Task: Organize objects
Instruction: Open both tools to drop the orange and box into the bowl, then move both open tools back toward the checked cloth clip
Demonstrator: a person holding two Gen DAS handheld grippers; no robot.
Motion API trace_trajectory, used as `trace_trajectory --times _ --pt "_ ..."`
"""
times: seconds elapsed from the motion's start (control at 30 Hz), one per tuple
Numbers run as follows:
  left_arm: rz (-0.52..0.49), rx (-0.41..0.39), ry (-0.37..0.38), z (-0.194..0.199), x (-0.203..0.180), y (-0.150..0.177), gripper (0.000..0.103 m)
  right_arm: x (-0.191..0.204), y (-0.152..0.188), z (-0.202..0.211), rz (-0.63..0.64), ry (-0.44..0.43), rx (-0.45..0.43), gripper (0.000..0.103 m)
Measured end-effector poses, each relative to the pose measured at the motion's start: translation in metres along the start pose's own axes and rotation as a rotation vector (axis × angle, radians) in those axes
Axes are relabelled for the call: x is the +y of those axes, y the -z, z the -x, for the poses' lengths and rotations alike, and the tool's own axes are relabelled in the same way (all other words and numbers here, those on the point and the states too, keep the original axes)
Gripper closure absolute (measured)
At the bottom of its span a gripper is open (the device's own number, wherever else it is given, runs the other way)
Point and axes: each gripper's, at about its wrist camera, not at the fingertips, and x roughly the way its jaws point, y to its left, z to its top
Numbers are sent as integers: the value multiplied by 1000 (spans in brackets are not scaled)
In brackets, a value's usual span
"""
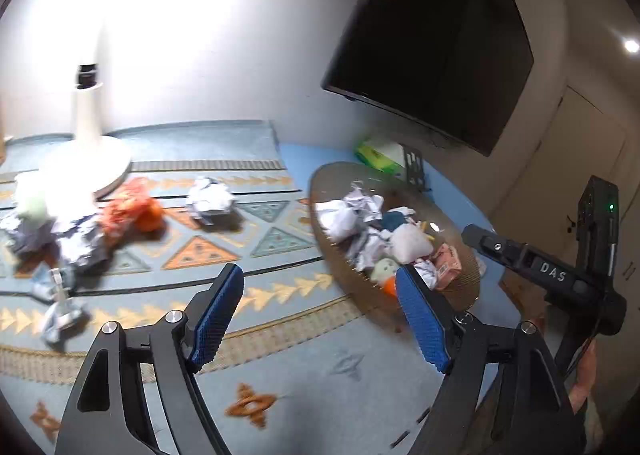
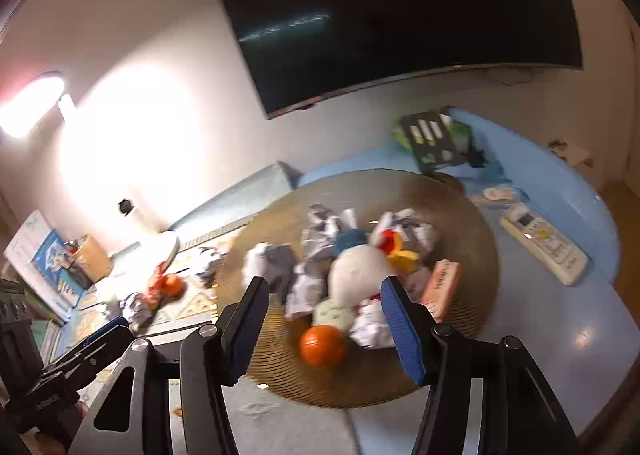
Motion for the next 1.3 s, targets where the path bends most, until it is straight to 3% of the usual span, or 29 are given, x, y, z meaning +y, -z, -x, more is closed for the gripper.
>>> trace_trajectory --times 0.07,0.1,0.13,0.2,0.23,0.37,0.4,0.47,0.53,0.57,0.7,0.87,1.3 --pt "15 -38 -87 29 27 15 23 44 13 1 81 -71 -28 25" --pt "26 -53 -158 40 41 24 13 67 23 -1 116 -94 -43 14" --pt "37 -62 -253 52 57 35 1 90 35 -7 156 -116 -46 9" --pt "84 -69 -444 69 92 56 1 135 63 -32 267 -124 -19 7" --pt "121 -61 -489 74 110 61 1 154 75 -49 319 -110 12 7" --pt "176 -93 -553 93 162 64 1 189 106 -99 427 -20 44 9" --pt "187 -100 -554 93 169 65 1 193 107 -104 454 39 52 16" --pt "239 -95 -518 91 182 69 1 196 112 -90 482 49 -23 15" --pt "271 -114 -490 94 184 69 1 196 115 -80 494 54 -80 0" --pt "271 -122 -496 96 183 71 1 198 115 -78 497 75 -93 0" --pt "288 -120 -501 96 183 74 1 195 109 -90 471 115 -39 0" --pt "287 -101 -501 92 184 74 1 186 105 -108 428 60 67 0" --pt "318 -124 -495 97 188 76 1 194 110 -106 476 46 66 0"
